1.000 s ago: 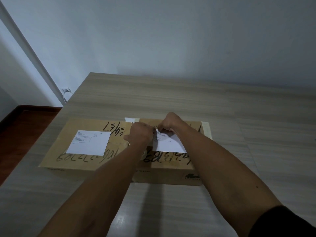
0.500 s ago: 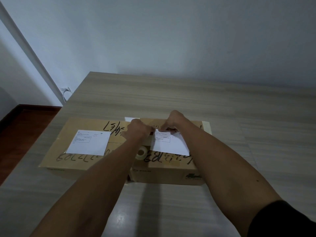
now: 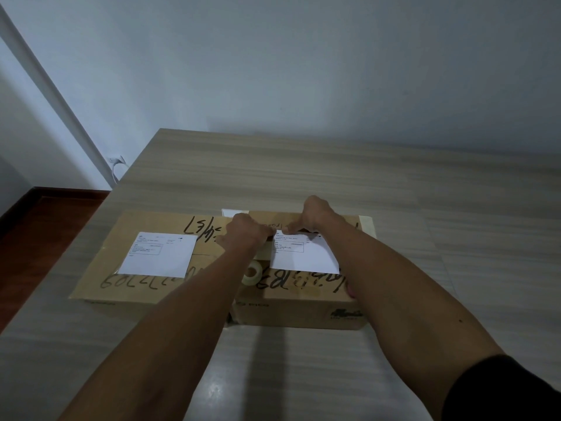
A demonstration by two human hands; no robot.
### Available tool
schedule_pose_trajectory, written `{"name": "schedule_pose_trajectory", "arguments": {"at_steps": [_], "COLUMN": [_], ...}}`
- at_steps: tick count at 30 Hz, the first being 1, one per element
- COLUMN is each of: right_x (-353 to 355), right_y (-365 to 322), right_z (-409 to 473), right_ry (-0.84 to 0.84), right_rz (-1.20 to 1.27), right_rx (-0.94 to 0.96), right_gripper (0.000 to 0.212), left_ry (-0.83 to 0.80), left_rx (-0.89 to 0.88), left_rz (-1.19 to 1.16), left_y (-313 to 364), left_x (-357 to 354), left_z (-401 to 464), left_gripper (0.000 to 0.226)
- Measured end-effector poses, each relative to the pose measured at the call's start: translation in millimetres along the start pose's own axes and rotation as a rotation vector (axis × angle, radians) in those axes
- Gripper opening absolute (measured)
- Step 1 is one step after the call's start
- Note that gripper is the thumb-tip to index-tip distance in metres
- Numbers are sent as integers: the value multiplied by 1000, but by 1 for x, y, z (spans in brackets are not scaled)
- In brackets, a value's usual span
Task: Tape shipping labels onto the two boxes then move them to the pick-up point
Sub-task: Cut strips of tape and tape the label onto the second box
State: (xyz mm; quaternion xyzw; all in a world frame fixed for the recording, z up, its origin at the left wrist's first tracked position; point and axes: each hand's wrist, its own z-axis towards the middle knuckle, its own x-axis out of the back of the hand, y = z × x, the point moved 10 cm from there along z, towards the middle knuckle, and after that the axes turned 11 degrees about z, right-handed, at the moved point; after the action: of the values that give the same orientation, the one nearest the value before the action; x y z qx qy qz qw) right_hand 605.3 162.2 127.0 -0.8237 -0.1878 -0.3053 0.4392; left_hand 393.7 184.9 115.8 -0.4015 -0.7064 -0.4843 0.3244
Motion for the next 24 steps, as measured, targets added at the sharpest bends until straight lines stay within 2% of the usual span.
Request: {"name": "schedule_pose_trajectory", "arguments": {"at_steps": [11,18,24], "right_x": [-5,-4,-2], "right_y": [5,13,6], "right_z": [10,8,6], "right_ry": [-38,-52,3], "right_rz": [37,274,119], "right_rx": [11,-80,-34], "right_gripper": [62,52,57], "left_ry": [-29,-83,-112], "left_rx": [4,45,44], "left_rz": [-1,-74,-126], "left_y": [0,-3,-5], "left_x": [-1,-9,-12], "left_z": [1,10,17], "left_gripper": [57,67,67]}}
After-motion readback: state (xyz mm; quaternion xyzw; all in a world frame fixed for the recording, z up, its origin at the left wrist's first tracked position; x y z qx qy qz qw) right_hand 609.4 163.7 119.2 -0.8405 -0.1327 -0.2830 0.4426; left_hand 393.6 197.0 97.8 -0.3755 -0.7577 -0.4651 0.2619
